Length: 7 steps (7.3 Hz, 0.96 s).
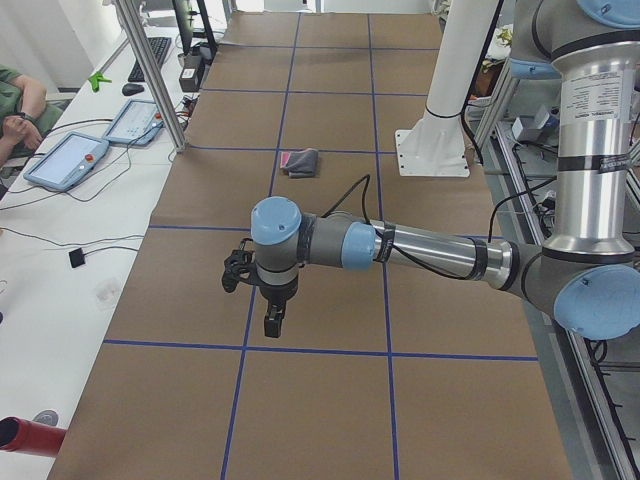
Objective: Fold towel twice with both arms
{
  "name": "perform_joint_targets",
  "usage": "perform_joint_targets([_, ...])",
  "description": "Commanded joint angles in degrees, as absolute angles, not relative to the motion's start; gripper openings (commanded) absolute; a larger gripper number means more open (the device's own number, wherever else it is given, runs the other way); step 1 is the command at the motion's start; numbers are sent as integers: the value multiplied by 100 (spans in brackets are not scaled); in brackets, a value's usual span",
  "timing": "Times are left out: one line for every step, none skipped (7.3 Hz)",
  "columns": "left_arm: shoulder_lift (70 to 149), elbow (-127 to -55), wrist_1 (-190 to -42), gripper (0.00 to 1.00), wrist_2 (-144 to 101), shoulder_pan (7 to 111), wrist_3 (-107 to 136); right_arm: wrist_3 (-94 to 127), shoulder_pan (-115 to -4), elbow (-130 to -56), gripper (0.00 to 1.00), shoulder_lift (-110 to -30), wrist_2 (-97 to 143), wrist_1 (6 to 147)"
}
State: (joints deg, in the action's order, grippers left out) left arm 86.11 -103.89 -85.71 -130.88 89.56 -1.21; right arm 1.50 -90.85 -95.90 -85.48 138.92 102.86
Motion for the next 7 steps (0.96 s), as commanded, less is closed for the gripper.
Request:
perform_joint_targets([8569,-10389,-8490,100,-13184,8947,-114,53,-9149,-9702,99,-8971,13878,10310])
perform_joint_targets([8569,-10380,-8490,100,-13184,8947,-114,53,-9141,-9877,99,-9200,13852,10310])
perform_joint_targets([8569,-10345,-8490,100,-13184,8947,-114,53,-9141,-9948,99,-9333,13852,10240])
perform_joint_targets([8569,-10345,-8490,100,-13184,8947,-114,61,-9141,-10001,99,-9560,13852,9909])
perform_joint_targets([8569,-10336,-8482,100,-13175,8947,-114,79,-9141,-9985,99,-9649,13843,9670])
perform_joint_targets([8569,-10336,-8490,100,-13175,8947,-114,70,-9141,-9984,99,-9650,13843,9659])
perform_joint_targets([8569,-10336,-8490,100,-13175,8939,-114,70,-9141,-9984,99,-9642,13851,9659])
